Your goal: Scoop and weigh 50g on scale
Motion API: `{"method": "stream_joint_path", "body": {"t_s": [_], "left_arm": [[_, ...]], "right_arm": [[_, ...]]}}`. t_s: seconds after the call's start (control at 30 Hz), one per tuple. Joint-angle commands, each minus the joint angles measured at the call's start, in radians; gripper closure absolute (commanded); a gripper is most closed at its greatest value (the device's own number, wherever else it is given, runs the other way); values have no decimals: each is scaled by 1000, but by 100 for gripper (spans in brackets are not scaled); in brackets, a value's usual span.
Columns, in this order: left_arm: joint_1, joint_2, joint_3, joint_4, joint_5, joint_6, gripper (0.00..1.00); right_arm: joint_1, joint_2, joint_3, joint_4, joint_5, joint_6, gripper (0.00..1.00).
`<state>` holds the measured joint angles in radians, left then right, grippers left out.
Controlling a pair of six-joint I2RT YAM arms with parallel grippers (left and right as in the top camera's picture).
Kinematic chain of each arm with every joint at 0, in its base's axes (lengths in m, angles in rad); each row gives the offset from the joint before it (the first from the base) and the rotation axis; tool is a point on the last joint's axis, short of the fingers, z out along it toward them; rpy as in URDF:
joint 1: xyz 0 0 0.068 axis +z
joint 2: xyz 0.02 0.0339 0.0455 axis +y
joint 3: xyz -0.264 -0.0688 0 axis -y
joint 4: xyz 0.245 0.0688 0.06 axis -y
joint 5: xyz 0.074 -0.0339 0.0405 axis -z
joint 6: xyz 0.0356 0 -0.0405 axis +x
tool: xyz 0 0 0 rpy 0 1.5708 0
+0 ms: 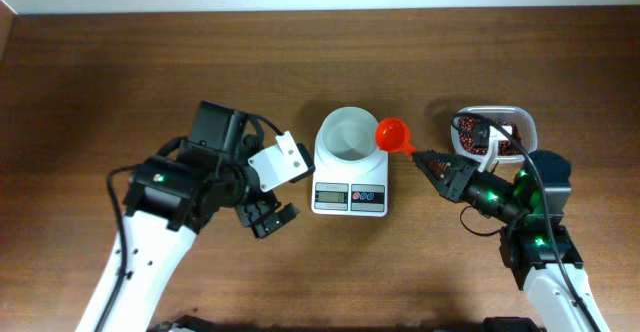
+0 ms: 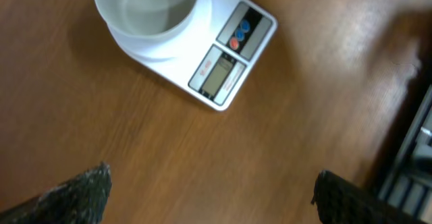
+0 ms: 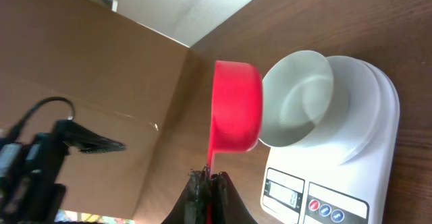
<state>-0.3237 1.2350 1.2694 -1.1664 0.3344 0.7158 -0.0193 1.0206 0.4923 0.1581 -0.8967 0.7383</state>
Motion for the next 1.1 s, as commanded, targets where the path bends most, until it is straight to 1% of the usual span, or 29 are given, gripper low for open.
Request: {"method": "stream_joint_path", "body": {"t_s": [0.0, 0.13, 0.17, 0.33, 0.43, 0.93, 1.07], "left_arm": [[4, -7, 89, -64, 23, 75, 1], [4, -4, 91, -64, 55, 75, 1], [4, -4, 91, -62, 55, 75, 1], [6, -4, 91, -32, 33, 75, 1], [28, -4, 91, -8, 46, 75, 1], [40, -4, 91, -28, 43, 75, 1], [40, -4, 91, -28, 43, 75, 1]], "right_arm": [[-8, 2, 17, 3, -28, -2, 96], [-8, 2, 17, -3, -42, -126, 96], [-8, 2, 17, -2, -42, -133, 96], [-8, 2, 17, 6, -42, -133, 96], [-8, 2, 17, 6, -42, -133, 96], [-8, 2, 17, -5, -42, -133, 96], [-8, 2, 17, -37, -43, -133, 96]]}}
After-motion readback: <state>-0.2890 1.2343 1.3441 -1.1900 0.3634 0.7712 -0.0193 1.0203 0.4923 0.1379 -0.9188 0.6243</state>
